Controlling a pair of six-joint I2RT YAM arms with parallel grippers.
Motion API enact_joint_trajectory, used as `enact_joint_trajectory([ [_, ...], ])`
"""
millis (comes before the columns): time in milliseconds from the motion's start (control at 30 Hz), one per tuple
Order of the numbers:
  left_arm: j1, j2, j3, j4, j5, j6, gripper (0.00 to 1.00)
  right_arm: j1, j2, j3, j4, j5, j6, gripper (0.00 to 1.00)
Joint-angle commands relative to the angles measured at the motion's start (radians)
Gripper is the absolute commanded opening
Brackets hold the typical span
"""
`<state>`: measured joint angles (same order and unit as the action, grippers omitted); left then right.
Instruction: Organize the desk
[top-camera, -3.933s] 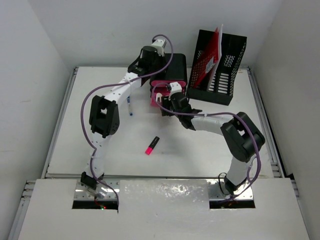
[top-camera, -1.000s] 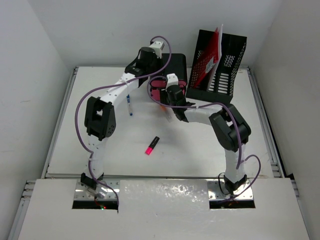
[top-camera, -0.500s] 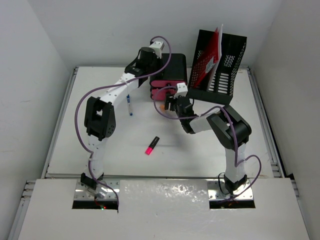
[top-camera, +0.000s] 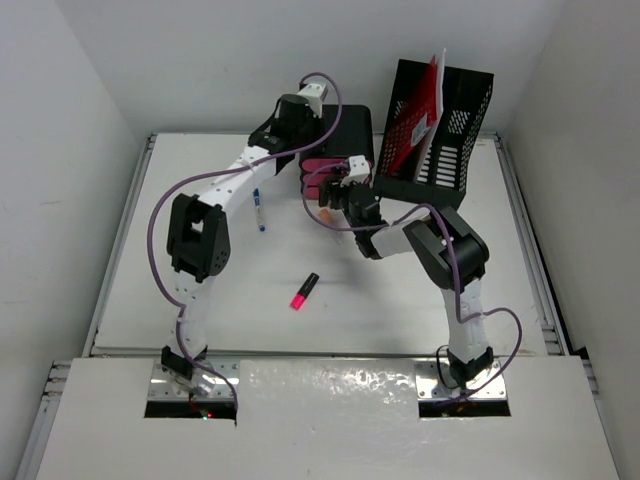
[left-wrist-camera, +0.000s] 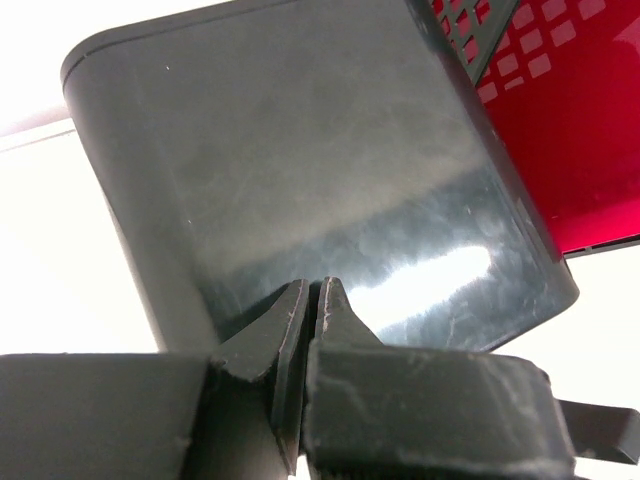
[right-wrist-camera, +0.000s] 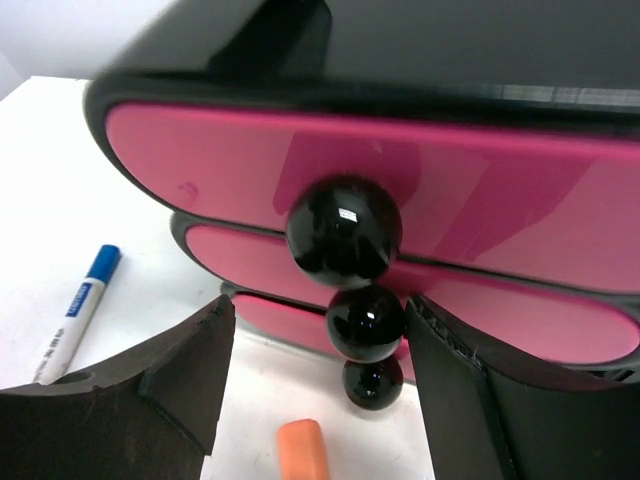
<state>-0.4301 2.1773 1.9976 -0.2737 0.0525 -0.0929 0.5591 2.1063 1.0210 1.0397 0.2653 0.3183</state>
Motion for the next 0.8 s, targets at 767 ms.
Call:
enact_joint_trajectory([
  [767, 0.011, -0.053, -0.079, -0.088, 0.004, 0.01, 0.0, -0.093, -0.039, -0.294, 0.221, -0.199, 0.826, 0.68],
])
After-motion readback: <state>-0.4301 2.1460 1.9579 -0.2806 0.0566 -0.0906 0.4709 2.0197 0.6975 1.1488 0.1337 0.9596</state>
